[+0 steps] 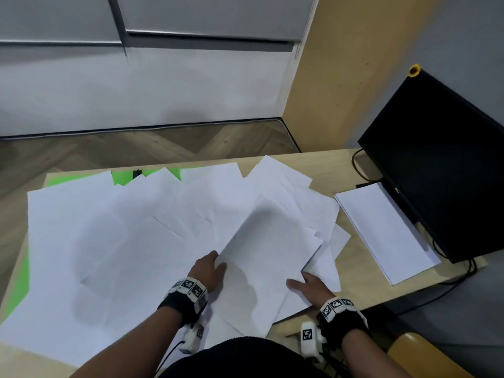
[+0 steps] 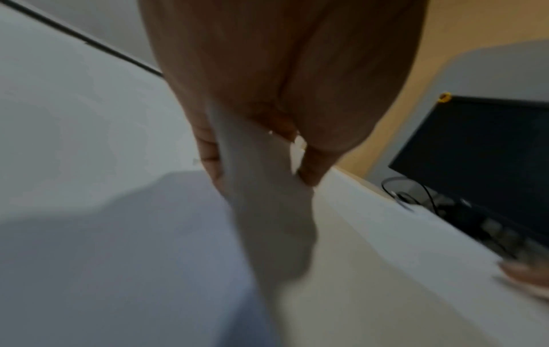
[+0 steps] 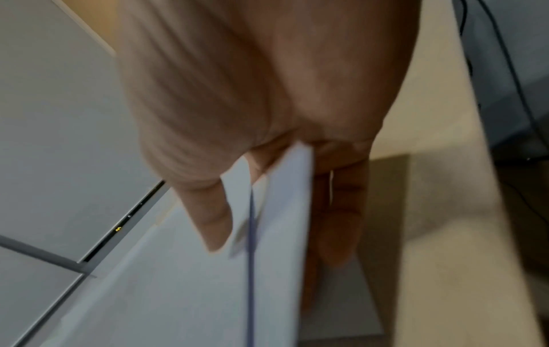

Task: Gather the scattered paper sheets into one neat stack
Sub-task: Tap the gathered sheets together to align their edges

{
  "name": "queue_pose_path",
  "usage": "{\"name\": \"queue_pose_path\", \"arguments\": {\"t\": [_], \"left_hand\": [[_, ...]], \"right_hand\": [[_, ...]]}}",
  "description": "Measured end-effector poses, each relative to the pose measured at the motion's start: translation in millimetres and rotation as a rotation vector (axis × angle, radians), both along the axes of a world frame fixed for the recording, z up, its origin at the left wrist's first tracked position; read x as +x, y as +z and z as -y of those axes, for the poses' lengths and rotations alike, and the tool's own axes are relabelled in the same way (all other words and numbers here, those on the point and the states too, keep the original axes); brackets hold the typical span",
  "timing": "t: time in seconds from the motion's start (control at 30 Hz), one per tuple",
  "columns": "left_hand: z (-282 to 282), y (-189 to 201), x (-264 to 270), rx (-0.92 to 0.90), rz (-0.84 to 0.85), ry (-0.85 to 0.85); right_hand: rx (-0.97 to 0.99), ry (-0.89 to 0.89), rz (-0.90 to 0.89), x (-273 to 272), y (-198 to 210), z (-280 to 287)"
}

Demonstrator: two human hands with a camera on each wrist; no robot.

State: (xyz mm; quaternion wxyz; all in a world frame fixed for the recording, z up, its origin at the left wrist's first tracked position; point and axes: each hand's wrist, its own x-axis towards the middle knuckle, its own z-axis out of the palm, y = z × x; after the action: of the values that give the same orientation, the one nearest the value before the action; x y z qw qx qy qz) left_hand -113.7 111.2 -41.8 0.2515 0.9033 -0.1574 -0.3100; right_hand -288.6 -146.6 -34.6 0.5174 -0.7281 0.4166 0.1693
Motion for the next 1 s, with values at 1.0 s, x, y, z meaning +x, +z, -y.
{"name": "queue_pose_path", "arguments": {"t": [1.0], "left_hand": [[0,14,15,0.008,0.092,0.037]], "right_hand": [[-0.113,-0.032,0.012,12,-16,-8]]}}
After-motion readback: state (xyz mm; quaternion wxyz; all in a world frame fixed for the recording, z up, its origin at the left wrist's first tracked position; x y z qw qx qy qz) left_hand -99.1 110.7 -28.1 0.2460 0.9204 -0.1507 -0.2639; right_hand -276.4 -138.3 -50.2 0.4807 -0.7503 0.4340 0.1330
